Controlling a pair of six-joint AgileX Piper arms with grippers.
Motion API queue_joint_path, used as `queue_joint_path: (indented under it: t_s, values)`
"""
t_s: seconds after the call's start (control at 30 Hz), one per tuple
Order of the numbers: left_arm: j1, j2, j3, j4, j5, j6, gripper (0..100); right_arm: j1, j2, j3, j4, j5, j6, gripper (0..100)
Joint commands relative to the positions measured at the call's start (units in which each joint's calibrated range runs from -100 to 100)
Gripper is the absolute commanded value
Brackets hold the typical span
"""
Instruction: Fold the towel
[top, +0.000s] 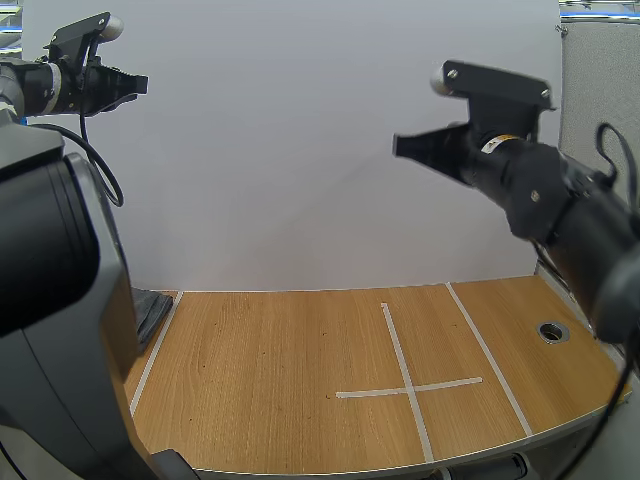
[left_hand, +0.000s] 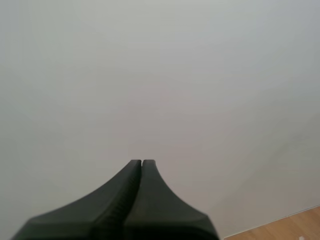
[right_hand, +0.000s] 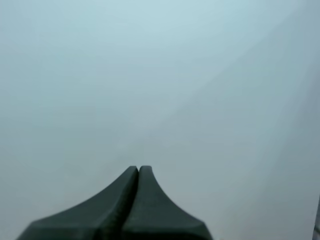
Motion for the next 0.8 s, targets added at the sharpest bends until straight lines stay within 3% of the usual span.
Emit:
queue_joint_path:
  t_s: [0.0,0.27,0.53,0.77]
  values:
    - [-0.21,-2.41,1.37,0.95,0.00,0.09,0,-0.20,-10.28,7.76,-2.29,-26.32,-2.64,0]
    - [-0.21,-3.56,1.37,1.92,0.00,0.93,0,-0.20,-19.93,22.75,-2.29,-37.60,-4.25,0]
    - [-0.21,-4.69,1.37,1.98,0.00,2.05,0,1.40,-27.40,31.92,-2.29,-37.29,-5.87,0]
    - [-0.21,-4.69,1.37,5.05,0.00,1.88,0,8.61,-29.55,32.69,-2.29,-4.57,-8.25,0]
